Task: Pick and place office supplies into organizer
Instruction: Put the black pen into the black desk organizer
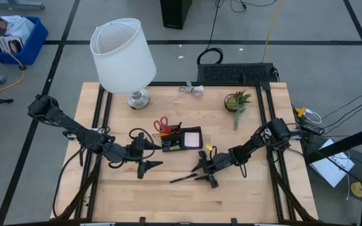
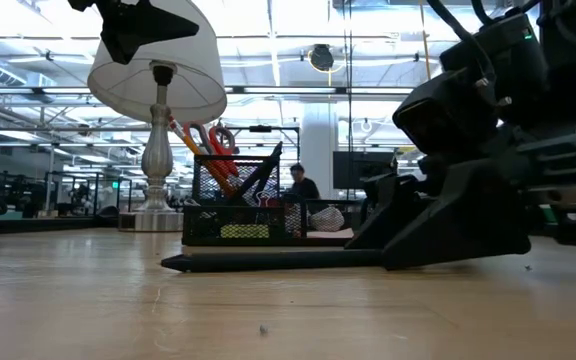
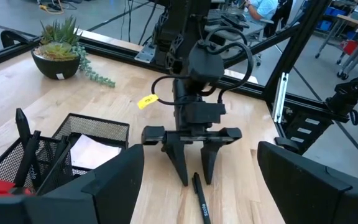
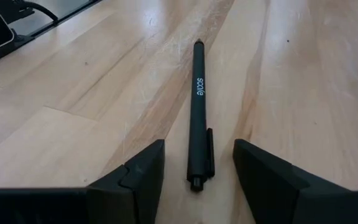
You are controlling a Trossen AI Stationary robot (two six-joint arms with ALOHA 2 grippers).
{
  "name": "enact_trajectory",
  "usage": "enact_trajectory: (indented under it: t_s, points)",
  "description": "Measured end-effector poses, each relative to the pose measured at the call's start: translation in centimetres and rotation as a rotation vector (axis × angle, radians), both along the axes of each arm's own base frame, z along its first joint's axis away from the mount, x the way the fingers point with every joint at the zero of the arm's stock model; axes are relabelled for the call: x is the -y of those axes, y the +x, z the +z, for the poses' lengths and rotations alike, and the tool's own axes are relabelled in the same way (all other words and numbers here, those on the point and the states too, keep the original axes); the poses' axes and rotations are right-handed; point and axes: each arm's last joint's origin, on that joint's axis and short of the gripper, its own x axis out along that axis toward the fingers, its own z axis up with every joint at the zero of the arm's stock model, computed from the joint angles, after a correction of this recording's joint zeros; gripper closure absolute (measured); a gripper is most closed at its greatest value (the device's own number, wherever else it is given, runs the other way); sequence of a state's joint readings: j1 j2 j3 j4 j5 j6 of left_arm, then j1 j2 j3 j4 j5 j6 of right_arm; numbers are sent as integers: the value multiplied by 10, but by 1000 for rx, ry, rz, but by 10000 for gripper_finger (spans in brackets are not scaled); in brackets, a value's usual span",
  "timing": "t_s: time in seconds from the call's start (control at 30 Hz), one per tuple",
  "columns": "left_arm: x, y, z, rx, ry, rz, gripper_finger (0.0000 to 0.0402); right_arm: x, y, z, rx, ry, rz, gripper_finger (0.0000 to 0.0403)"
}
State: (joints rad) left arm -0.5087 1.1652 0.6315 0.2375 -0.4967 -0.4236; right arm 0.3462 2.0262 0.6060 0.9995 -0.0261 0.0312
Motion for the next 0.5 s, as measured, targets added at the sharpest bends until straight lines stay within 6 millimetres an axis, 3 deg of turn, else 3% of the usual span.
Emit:
enact_trajectory:
  t_s: [0.37, 0.5]
  points:
    - [0, 0, 0, 0, 0, 0, 82, 1, 0, -1, -6, -2, -6, 344]
    - [0, 0, 0, 0, 0, 0, 85, 0, -1, -1, -4, -17, 14, 364]
